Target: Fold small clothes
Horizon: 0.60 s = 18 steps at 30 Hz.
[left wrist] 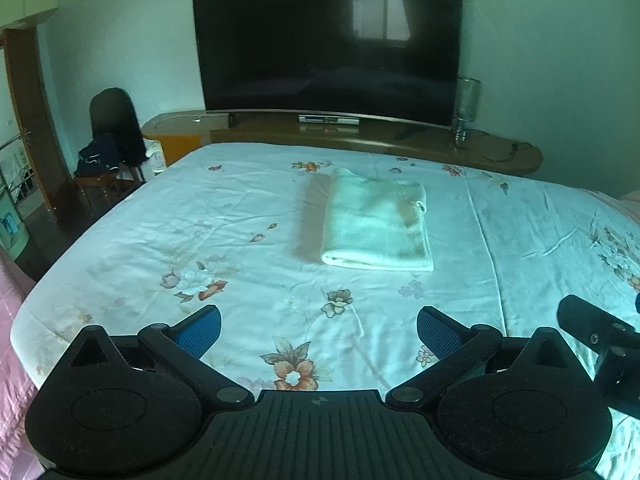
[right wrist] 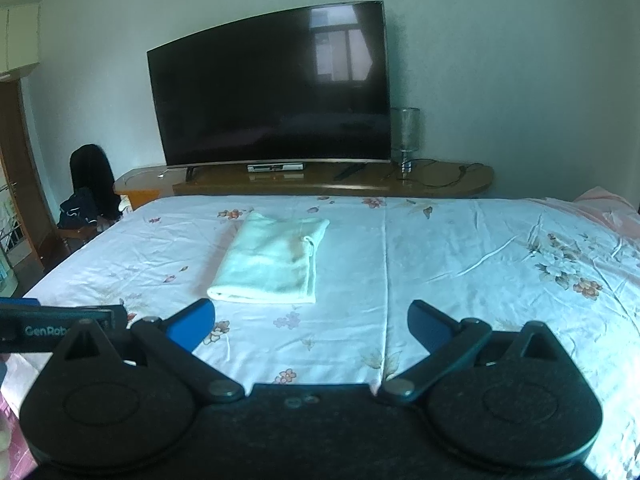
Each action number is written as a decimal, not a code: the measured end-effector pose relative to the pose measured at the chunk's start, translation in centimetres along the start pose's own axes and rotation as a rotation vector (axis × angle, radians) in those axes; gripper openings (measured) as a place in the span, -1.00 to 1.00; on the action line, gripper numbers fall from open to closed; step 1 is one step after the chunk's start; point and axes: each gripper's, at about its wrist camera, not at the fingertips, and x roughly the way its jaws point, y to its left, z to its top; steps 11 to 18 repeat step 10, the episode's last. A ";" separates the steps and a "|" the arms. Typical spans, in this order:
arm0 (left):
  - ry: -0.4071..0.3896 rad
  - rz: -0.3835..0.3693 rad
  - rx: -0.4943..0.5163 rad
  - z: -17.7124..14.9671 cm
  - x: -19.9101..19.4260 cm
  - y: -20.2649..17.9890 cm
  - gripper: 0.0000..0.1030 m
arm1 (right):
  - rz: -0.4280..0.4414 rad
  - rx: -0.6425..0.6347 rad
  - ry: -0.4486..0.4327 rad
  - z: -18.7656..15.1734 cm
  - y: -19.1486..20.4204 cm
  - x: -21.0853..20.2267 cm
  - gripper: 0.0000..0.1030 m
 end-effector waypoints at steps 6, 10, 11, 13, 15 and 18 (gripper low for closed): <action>-0.005 -0.058 -0.020 -0.2 1.0 -0.2 1.00 | 0.017 -0.018 -0.011 -0.3 -0.3 0.5 0.99; -0.001 -0.060 -0.029 0.0 2.5 0.1 1.00 | -0.003 0.022 0.016 -0.5 -1.5 1.6 0.99; -0.001 -0.060 -0.029 0.0 2.5 0.1 1.00 | -0.003 0.022 0.016 -0.5 -1.5 1.6 0.99; -0.001 -0.060 -0.029 0.0 2.5 0.1 1.00 | -0.003 0.022 0.016 -0.5 -1.5 1.6 0.99; -0.001 -0.060 -0.029 0.0 2.5 0.1 1.00 | -0.003 0.022 0.016 -0.5 -1.5 1.6 0.99; -0.001 -0.060 -0.029 0.0 2.5 0.1 1.00 | -0.003 0.022 0.016 -0.5 -1.5 1.6 0.99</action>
